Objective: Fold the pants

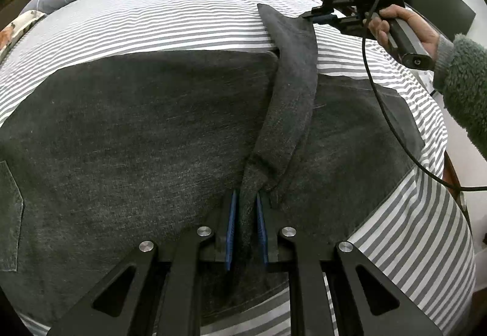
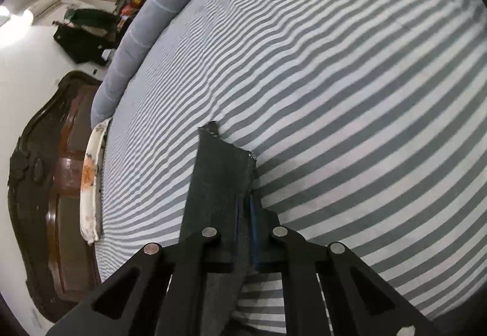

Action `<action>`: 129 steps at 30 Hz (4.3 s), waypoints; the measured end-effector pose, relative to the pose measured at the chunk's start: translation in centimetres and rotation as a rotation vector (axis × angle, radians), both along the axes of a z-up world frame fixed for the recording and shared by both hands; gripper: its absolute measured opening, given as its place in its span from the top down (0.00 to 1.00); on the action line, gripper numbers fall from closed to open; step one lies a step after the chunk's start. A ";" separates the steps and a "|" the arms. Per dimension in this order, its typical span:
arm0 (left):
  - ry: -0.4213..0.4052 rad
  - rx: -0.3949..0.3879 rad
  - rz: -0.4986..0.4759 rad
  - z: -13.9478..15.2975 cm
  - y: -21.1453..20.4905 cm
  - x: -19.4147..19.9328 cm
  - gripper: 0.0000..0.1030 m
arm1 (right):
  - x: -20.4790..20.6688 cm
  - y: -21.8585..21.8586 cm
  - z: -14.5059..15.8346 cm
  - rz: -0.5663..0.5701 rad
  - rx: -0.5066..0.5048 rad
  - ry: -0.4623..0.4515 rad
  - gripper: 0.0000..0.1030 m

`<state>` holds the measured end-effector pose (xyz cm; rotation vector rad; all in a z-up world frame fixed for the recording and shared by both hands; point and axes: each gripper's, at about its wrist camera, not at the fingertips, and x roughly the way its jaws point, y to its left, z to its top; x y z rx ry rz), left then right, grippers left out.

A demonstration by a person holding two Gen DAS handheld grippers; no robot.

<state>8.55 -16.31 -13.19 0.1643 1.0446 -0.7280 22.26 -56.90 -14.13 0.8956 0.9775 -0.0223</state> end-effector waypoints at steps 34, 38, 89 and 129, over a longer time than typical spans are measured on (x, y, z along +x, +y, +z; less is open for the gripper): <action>-0.077 0.042 -0.181 2.8 -1.7 -4.8 0.86 | -27.8 -5.0 4.2 -0.339 -0.125 0.082 0.97; -0.077 0.027 -0.189 3.5 -1.2 -4.8 0.86 | -29.2 -5.3 4.3 -0.372 -0.123 0.052 0.97; 0.017 0.053 -0.202 2.5 0.0 -4.4 0.77 | -32.9 -2.8 0.1 -0.430 -0.174 0.101 0.98; -0.033 -0.099 0.337 7.2 12.2 14.3 0.69 | -0.2 23.8 3.5 0.444 -0.259 0.120 0.65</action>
